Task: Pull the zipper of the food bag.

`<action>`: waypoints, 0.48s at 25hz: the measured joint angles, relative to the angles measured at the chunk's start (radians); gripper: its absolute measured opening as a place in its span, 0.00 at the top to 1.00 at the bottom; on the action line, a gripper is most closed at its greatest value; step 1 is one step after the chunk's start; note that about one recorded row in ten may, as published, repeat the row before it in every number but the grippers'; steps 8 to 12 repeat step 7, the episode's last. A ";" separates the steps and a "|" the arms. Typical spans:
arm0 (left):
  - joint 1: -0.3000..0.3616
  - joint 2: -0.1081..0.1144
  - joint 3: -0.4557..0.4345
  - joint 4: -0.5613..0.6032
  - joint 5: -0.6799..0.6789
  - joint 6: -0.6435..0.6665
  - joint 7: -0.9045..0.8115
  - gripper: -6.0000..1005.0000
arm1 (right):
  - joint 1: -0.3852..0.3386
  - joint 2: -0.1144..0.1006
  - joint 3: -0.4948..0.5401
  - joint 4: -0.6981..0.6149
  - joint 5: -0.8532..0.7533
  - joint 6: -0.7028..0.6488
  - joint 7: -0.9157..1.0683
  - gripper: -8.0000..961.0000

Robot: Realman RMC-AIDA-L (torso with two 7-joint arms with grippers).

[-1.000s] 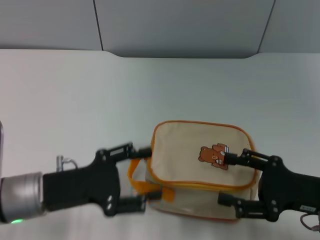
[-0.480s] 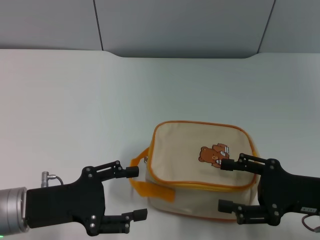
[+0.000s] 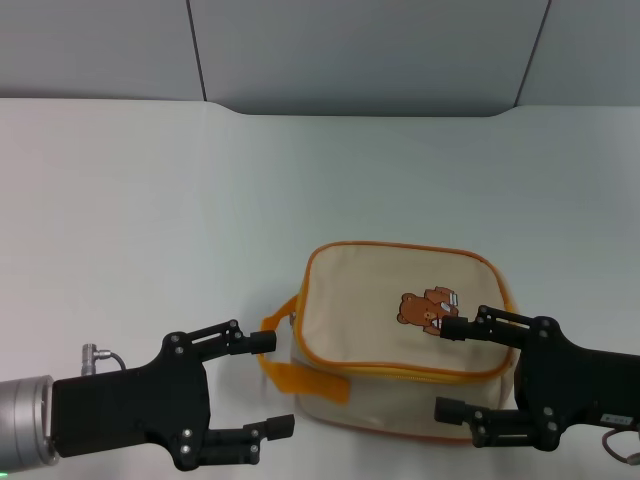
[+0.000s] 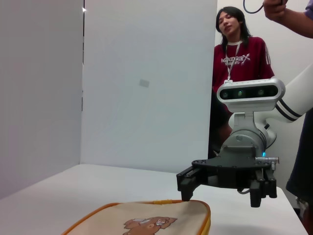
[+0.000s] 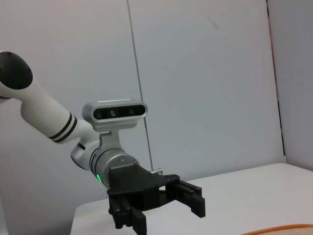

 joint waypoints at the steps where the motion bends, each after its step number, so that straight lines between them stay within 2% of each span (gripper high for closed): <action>1: 0.000 0.000 0.000 -0.001 0.000 0.000 0.002 0.18 | -0.001 0.001 0.000 0.000 0.002 0.000 -0.001 0.13; 12: 0.000 -0.003 -0.002 -0.006 -0.008 0.000 0.015 0.18 | -0.005 0.004 0.002 0.000 0.004 -0.002 -0.002 0.13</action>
